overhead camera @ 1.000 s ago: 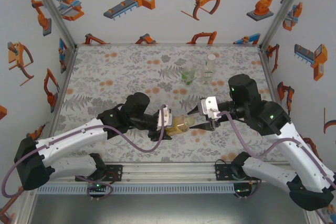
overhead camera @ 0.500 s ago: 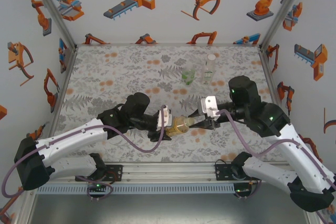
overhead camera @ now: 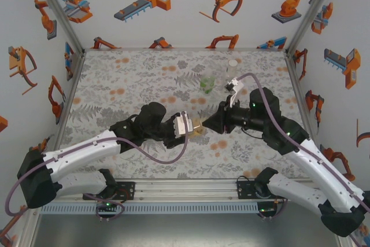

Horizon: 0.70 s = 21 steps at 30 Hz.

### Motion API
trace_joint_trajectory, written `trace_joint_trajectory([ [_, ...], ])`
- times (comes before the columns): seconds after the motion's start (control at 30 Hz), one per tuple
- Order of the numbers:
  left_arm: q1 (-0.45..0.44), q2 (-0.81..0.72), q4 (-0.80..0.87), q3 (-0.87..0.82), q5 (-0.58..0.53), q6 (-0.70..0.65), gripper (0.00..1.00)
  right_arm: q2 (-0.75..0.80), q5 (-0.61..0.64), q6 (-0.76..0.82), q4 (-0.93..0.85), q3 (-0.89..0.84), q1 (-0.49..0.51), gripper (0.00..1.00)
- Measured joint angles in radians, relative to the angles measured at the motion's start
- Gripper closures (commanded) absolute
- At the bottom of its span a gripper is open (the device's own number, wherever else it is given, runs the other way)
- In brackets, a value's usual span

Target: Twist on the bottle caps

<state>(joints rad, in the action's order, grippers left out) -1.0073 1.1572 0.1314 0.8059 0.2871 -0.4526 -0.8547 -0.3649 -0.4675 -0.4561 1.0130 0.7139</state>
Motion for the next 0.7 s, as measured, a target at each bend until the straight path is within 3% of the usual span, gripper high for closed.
trace_joint_trajectory([
  [0.17, 0.001, 0.036, -0.003, 0.008, -0.034, 0.003, 1.00, -0.012, 0.146, -0.325, -0.057, -0.008, 0.001, 0.97],
  [0.3, 0.001, 0.045, -0.003, 0.011, -0.037, 0.003, 1.00, -0.017, 0.203, -0.464, -0.101, -0.005, 0.003, 0.92],
  [0.43, 0.001, 0.045, -0.004, 0.011, -0.037, 0.003, 1.00, -0.017, 0.222, -0.518, -0.113, -0.005, 0.004, 0.83],
  [0.7, -0.006, 0.045, -0.023, 0.014, 0.008, -0.006, 1.00, -0.013, 0.209, -0.409, -0.060, -0.004, 0.004, 0.46],
])
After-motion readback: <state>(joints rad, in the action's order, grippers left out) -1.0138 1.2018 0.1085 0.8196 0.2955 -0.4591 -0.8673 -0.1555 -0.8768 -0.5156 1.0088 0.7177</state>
